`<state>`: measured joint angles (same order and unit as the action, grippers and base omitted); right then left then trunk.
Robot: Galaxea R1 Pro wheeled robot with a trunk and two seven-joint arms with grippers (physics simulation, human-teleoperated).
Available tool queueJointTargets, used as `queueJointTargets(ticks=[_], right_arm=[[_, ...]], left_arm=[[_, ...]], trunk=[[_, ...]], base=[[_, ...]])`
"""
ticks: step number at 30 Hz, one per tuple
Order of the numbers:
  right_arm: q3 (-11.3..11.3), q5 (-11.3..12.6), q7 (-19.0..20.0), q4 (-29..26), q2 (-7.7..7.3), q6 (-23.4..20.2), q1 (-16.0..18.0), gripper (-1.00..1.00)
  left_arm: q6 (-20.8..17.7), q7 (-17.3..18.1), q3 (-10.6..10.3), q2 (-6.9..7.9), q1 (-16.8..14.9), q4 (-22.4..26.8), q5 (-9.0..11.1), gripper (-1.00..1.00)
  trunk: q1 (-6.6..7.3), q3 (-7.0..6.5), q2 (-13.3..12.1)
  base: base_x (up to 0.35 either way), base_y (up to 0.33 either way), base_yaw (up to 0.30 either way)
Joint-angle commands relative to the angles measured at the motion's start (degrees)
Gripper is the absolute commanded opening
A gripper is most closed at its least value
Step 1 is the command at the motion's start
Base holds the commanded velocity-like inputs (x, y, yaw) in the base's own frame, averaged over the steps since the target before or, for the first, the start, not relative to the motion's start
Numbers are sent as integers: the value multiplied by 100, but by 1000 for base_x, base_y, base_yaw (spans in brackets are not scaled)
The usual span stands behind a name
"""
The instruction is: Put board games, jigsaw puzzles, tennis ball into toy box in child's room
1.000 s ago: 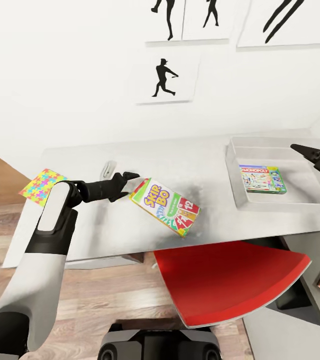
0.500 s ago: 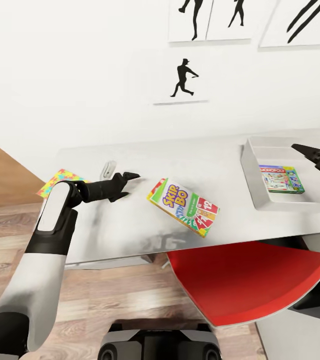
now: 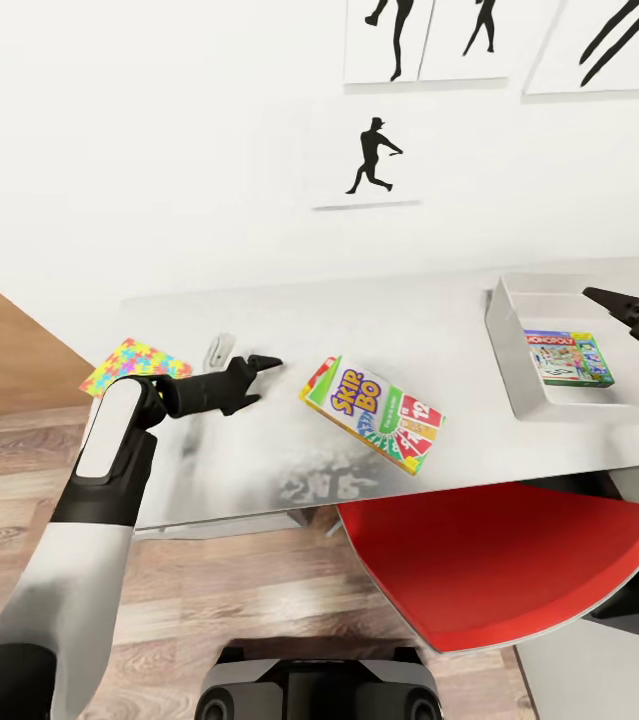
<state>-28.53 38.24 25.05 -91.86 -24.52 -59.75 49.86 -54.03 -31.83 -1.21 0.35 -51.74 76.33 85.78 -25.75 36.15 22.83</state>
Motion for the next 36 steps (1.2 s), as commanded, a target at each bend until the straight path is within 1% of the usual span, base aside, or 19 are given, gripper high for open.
queueJointTargets(ticks=[1, 7, 11, 13, 18, 27, 36], right_arm=[[-7, -50, 60, -1, 0, -25, 6, 100], [-5, -49, 59, -2, 3, -25, 0, 100], [-1, -49, 57, 0, 10, -25, -4, 100], [3, -47, 55, 0, 33, -25, -10, 100], [12, -49, 54, 1, 74, -25, -53, 100], [37, -52, 53, 2, 107, -25, -182, 100], [84, -53, 53, 2, 119, -25, -317, 100]], left_arm=[[5, -22, -7, 1, 54, 31, 83, 100], [13, 124, -1, 12, 216, 98, 143, 100], [17, 199, 2, 20, 264, 115, 158, 100], [21, 258, 0, 24, 312, 124, 166, 100], [36, 309, -8, 25, 367, 130, 158, 100], [52, 345, -17, 26, 410, 140, 146, 100], [63, 352, -13, 29, 475, 189, 131, 100]], trunk=[[-3, 7, 9], [-3, 7, 9], [-3, 7, 9], [-3, 7, 9], [-3, 7, 9], [-3, 7, 9], [-3, 7, 9]], base=[[0, 12, 0], [0, 8, 0], [0, 4, 0], [0, 2, 0], [0, 2, 0], [0, 12, 0], [0, 129, 12]])
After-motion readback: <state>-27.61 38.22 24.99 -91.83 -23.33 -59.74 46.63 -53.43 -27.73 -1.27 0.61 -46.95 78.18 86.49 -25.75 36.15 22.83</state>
